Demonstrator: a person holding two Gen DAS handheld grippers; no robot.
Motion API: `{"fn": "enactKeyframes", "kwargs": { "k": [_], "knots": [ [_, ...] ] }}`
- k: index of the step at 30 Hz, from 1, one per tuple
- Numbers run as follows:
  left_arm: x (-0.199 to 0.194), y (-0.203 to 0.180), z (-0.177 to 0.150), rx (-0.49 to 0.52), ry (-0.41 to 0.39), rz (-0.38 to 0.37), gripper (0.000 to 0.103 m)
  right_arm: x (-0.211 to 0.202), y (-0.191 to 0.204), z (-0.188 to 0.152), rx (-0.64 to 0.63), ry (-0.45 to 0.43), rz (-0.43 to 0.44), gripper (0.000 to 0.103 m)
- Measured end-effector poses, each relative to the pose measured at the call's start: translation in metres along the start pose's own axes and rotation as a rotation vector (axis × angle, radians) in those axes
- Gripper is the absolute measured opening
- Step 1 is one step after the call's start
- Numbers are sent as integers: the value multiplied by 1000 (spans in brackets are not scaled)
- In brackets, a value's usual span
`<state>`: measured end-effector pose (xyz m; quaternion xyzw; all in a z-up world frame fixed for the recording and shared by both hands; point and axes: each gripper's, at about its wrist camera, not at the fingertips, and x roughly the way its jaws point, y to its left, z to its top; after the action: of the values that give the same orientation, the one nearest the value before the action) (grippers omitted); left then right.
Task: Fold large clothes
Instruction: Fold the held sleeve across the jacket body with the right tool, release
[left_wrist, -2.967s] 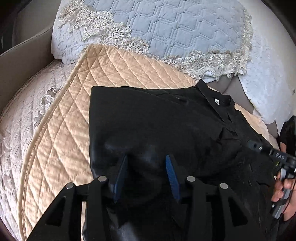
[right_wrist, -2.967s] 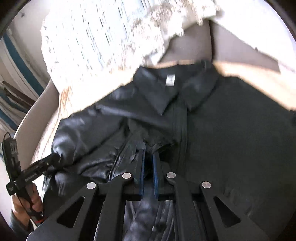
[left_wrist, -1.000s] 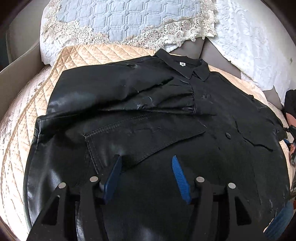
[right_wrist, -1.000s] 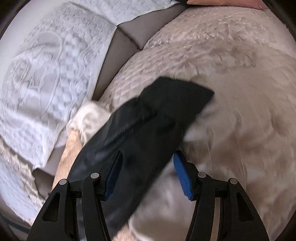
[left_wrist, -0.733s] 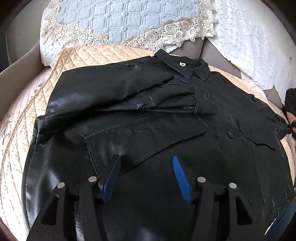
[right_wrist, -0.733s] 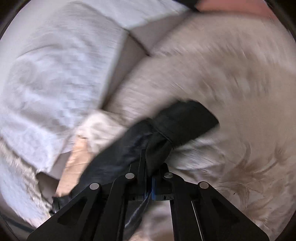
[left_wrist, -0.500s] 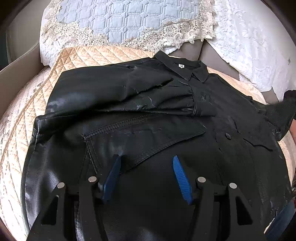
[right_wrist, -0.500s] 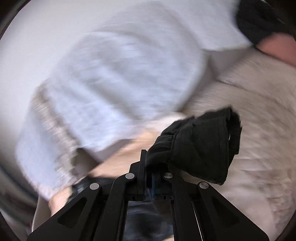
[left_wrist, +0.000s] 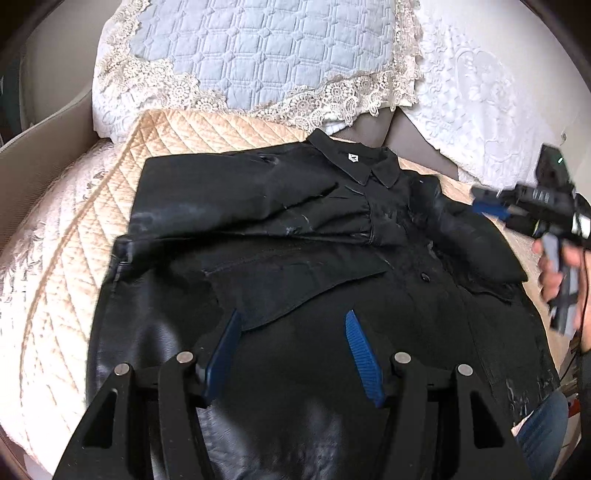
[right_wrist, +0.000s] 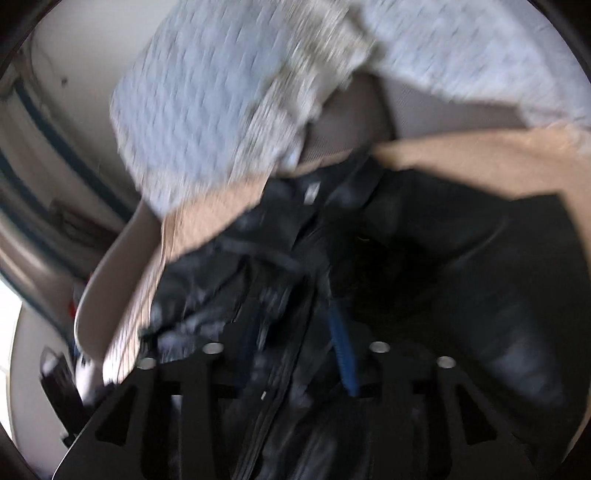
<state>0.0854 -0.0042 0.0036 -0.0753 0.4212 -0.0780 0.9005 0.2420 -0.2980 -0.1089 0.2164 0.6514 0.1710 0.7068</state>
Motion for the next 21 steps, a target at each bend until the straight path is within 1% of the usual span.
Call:
{"fn": "enactKeyframes", "kwargs": {
  "k": [2, 4, 5, 7, 8, 10, 13, 14, 15, 16, 17, 18, 20, 21],
  "knots": [
    [-4, 1, 1, 1, -7, -3, 61, -7, 4, -4, -18, -6, 16, 45],
    [-5, 1, 5, -1, -14, -13, 61, -22, -1, -2, -18, -46, 4, 45],
    [-5, 0, 8, -2, -19, -20, 61, -28, -5, 3, -9, -72, -16, 45],
    [-3, -2, 13, -3, -31, -32, 61, -33, -16, 8, 20, -118, -91, 44],
    [0, -4, 17, -4, -33, -34, 61, -33, -19, 6, 28, -115, -108, 44],
    [7, -7, 25, -3, -31, -34, 61, -13, -22, 5, 28, -81, -135, 44],
    [19, -9, 41, 16, -51, -14, 61, 19, -25, 4, -5, -45, -214, 44],
    [24, -8, 48, 17, -55, 1, 61, 33, -29, 3, -2, -17, -230, 44],
    [30, -4, 56, 16, -59, 14, 61, 50, -36, 2, 17, 31, -242, 44],
    [37, 0, 63, 15, -63, 34, 61, 69, -45, -1, 39, 94, -256, 44],
    [46, 6, 70, 10, -58, 65, 61, 78, -48, -3, 39, 122, -264, 45],
    [55, 12, 75, 2, -44, 80, 61, 77, -46, -3, 14, 95, -269, 45],
    [70, 24, 83, -10, -14, 111, 61, 64, -43, 0, 10, 98, -255, 44],
    [74, 30, 86, -16, -2, 129, 61, 52, -42, 1, 10, 73, -240, 44]
  ]
}}
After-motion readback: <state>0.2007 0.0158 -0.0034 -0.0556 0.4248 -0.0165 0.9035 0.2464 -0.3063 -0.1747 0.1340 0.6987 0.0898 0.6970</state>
